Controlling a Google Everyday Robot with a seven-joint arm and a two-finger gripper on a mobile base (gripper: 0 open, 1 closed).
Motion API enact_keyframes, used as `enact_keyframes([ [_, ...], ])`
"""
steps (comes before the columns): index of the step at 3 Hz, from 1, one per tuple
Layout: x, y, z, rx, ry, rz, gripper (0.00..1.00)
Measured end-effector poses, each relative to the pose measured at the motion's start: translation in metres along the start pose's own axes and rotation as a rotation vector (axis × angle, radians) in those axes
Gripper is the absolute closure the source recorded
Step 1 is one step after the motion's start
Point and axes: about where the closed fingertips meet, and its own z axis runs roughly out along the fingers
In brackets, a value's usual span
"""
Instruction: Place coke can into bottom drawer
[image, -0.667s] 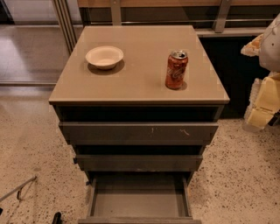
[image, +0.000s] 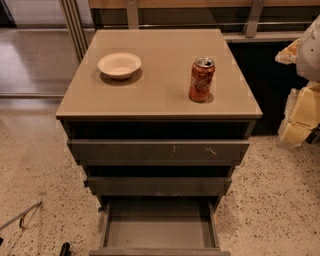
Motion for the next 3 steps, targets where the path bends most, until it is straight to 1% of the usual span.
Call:
enact_keyframes([
  [1,-0.003,-0.032,0.008,0.079,-0.042,0.030,0.37],
  [2,-0.010,-0.081,0.022,0.170,-0.085,0.054,0.60],
  [3,-0.015,-0.142,0.041,0.247,-0.130,0.082,0.84],
])
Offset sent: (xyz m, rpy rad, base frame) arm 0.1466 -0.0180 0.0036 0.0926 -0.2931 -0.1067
